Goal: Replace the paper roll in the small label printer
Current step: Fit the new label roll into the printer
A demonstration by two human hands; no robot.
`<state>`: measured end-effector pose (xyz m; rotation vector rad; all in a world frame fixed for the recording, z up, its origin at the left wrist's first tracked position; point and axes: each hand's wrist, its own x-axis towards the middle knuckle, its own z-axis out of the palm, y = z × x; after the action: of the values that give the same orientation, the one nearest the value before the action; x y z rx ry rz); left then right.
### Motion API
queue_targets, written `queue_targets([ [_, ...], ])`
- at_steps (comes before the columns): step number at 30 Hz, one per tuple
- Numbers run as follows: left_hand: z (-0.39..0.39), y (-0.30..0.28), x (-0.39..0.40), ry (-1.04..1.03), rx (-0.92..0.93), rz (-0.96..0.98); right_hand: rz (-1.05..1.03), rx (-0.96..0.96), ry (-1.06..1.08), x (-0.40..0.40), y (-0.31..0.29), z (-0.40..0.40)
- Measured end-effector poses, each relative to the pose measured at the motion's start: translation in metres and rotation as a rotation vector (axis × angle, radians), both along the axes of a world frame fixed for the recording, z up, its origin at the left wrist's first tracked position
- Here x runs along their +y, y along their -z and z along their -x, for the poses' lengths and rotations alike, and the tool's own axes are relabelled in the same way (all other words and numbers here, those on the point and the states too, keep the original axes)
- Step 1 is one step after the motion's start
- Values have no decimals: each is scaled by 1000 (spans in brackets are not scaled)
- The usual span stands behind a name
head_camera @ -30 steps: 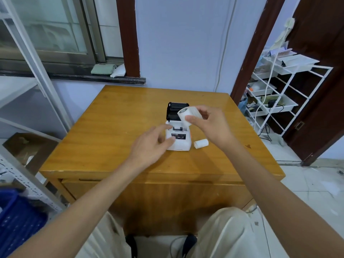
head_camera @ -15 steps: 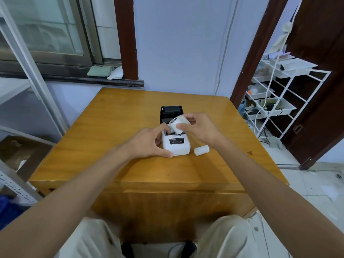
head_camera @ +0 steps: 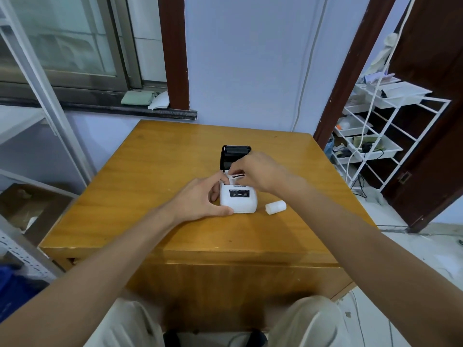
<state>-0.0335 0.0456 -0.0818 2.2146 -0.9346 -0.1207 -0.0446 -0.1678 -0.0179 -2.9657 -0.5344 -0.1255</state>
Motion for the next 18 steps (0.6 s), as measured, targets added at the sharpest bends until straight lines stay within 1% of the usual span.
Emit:
queue_targets([
  [3,0,4,1,1,7,42,32,-79,-35,2,6,-4],
  [7,1,8,3,-21,45,100,19,-44,-33,0,6,-6],
  [11,0,9,1,-87,79,123,68,-30,-51,1,3,-7],
  [18,-2,12,0,-123,105,164,7,-17,-25,-2,3,-8],
])
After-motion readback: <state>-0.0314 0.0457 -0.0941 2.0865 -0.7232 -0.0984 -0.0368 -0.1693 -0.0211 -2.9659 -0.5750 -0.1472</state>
